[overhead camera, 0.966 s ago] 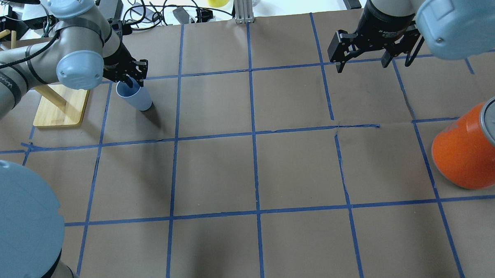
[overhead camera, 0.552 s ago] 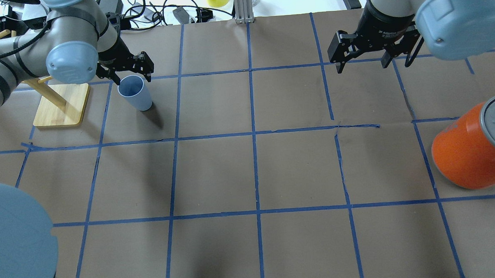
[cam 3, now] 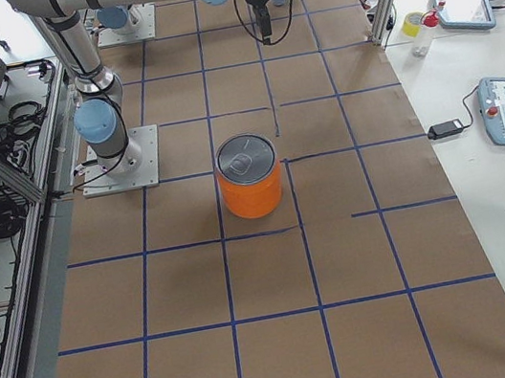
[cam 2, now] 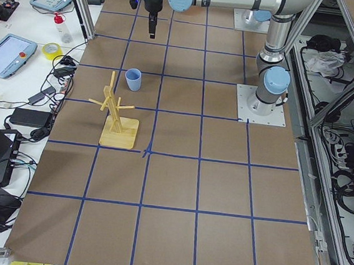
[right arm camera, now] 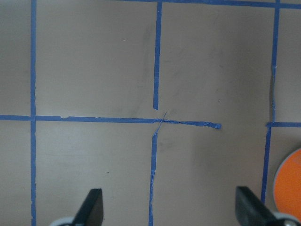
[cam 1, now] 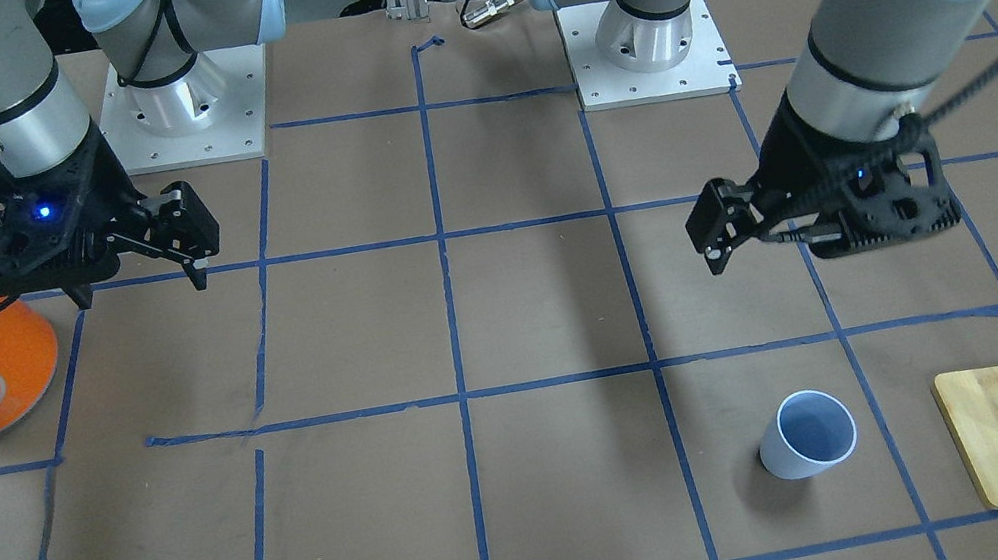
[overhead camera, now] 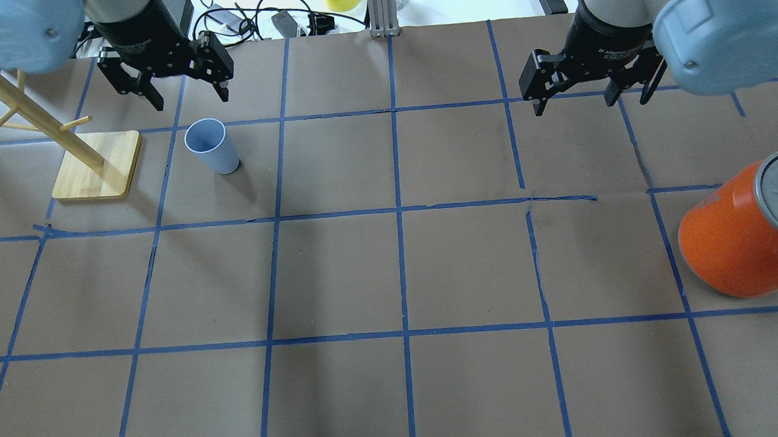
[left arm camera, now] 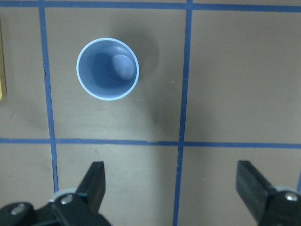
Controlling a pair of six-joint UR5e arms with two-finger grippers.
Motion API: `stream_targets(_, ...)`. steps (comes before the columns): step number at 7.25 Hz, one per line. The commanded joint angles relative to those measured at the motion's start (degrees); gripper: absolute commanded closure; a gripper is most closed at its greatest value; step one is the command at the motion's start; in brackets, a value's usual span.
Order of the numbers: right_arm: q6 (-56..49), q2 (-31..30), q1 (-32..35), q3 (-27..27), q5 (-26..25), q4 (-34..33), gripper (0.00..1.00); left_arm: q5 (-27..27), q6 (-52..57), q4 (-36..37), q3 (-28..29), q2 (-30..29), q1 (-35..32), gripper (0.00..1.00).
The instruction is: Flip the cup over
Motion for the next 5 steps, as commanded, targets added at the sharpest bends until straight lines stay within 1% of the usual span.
stream_targets(1, -0.01, -0.09, -0.03, 0.00, -0.90, 0.11, 0.00, 0.86, -0.79, -1.91, -3.08, 5.52, -4.15, 0.02)
stream_targets(2, -0.01, -1.91, -0.03, -0.08, -0.29, 3.25, 0.00, 3.82, -0.79, -0.08, -4.42, 5.45, -5.39, 0.09)
stream_targets(3, 0.16, -2.89, -0.03, -0.09, 0.07, 4.50, 0.00, 4.64, -0.70, 0.81, -5.56, 6.76, -5.83, 0.07)
stream_targets(4, 0.17, -2.90, 0.06, -0.17, 0.16, 4.59, 0.00, 4.82, -0.01, 0.82, -8.44, 8.51, -5.93, 0.09)
stream_targets(5, 0.25, -2.90, 0.06, -0.17, 0.16, 5.12, 0.00, 4.65, 0.87, 1.60, -11.43, 10.01, -5.93, 0.09)
